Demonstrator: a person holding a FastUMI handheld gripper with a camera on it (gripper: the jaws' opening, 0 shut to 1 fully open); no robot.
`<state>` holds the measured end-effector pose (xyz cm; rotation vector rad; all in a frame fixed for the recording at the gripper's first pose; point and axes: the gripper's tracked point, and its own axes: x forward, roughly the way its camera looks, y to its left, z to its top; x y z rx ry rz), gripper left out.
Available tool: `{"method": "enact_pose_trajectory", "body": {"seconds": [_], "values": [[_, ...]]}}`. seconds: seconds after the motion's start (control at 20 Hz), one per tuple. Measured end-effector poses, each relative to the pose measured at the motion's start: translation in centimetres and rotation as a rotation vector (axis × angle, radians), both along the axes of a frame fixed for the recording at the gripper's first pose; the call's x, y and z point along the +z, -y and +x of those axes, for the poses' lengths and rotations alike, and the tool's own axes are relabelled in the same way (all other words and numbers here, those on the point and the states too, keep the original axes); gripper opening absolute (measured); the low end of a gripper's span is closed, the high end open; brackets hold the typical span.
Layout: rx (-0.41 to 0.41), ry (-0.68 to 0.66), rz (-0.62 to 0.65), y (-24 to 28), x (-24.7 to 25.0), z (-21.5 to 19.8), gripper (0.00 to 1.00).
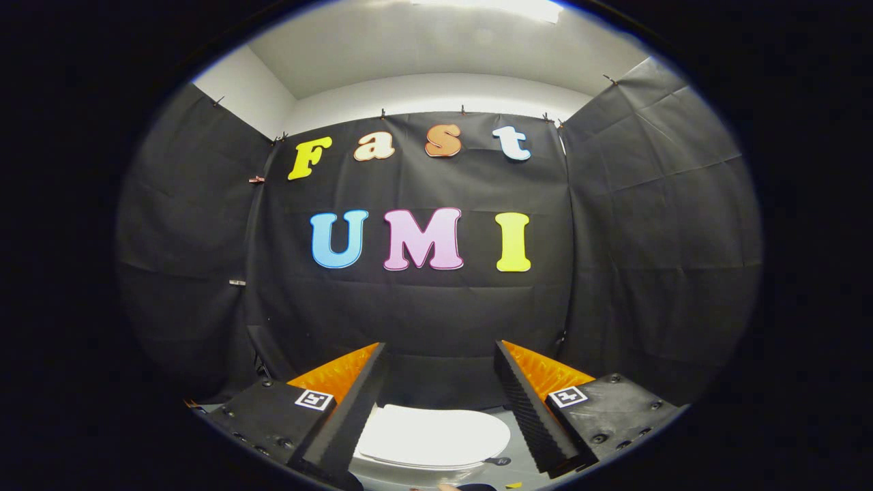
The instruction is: Open the toilet lid.
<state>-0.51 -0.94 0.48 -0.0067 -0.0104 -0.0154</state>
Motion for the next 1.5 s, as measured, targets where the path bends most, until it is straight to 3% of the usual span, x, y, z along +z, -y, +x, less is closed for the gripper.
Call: {"method": "enact_pose_trajectory", "body": {"seconds": [0.75, 1.5], "values": [[-0.064, -0.027, 0.055, 3.4, -1.4, 1.7, 0.99], [-0.2, -0.186, 0.345, 14.3, -15.0, 8.0, 0.99]]}}
